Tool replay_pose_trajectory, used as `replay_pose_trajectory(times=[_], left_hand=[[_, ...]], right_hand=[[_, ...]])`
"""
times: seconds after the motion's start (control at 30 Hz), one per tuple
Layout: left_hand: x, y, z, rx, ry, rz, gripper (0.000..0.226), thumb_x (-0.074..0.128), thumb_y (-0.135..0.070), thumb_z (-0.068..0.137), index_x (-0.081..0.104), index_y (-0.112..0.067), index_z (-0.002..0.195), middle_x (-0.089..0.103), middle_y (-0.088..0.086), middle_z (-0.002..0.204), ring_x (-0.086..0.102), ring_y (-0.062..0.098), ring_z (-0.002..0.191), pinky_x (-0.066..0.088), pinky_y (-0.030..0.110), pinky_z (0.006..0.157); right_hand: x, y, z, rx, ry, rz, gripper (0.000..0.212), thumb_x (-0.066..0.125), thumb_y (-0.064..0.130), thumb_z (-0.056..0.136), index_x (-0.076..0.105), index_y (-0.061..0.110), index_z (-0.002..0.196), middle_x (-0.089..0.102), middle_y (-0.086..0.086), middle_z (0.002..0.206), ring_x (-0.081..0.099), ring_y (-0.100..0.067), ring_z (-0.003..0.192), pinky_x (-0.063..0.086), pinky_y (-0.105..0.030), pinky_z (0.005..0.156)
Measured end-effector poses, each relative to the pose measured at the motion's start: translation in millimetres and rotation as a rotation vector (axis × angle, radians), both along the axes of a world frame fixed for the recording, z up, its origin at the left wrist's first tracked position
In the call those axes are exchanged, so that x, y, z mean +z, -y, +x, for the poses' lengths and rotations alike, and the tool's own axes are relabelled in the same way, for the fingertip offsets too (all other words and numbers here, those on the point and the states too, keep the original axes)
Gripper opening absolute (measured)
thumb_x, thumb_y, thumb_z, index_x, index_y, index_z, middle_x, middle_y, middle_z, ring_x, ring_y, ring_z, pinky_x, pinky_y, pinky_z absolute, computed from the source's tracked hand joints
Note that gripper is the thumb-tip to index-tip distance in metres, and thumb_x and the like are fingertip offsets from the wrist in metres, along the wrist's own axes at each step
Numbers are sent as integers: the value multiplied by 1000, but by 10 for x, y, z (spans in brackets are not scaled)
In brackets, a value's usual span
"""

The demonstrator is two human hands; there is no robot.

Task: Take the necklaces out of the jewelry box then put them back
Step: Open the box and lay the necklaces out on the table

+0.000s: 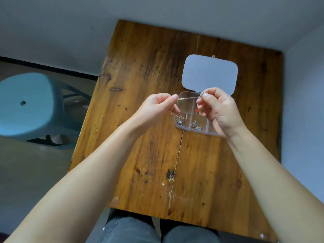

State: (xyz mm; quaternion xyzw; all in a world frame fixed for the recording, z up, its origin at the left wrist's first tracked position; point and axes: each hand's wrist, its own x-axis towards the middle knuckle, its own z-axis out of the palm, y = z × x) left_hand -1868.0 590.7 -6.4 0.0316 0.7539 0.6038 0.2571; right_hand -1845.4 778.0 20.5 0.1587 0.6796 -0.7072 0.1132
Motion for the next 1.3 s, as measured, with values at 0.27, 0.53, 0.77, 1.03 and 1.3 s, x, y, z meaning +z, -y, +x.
replay_pose_trajectory(times=[0.27, 0.53, 0.77, 1.03, 1.3], left_hand=[[-323, 1117, -203, -45, 160, -133, 40, 50, -37, 95, 49, -15, 61, 45, -4, 55, 44, 9, 53, 51, 43, 83], [-725, 1436, -425, -461, -172, -669, 33, 52, -38, 93, 61, -9, 81, 60, 3, 75, 59, 21, 71, 53, 35, 65], [-982, 1418, -467, -772, -743, -930, 31, 47, -34, 96, 64, -7, 95, 59, 11, 99, 49, 32, 97, 37, 43, 86], [-995, 1325, -401, -720, -799, -918, 34, 54, -32, 92, 53, -7, 114, 55, 17, 115, 49, 36, 107, 37, 49, 93], [-725, 306, -15, -589, -727, -624, 44, 51, -30, 95, 40, -15, 135, 55, 10, 129, 49, 29, 119, 38, 40, 101]], right_hand=[[-536, 1075, 754, -29, 477, -7, 11, 54, 12, 93, 61, 11, 86, 71, -6, 84, 64, -13, 73, 50, -22, 59], [-949, 2308, 1251, -57, 727, 108, 16, 52, 22, 94, 67, 16, 92, 68, 0, 84, 60, -10, 68, 45, -17, 52], [-1110, 2497, 1224, 38, 792, 344, 23, 51, 27, 95, 68, 15, 86, 70, 4, 73, 59, -7, 48, 40, -18, 50], [-951, 2249, 1051, 217, 773, 412, 31, 49, 35, 95, 67, 15, 80, 71, 3, 69, 60, -7, 47, 49, -20, 58], [-587, 448, 257, -128, 250, 932, 25, 43, 14, 96, 65, 14, 110, 68, -7, 107, 64, -21, 85, 51, -27, 66]])
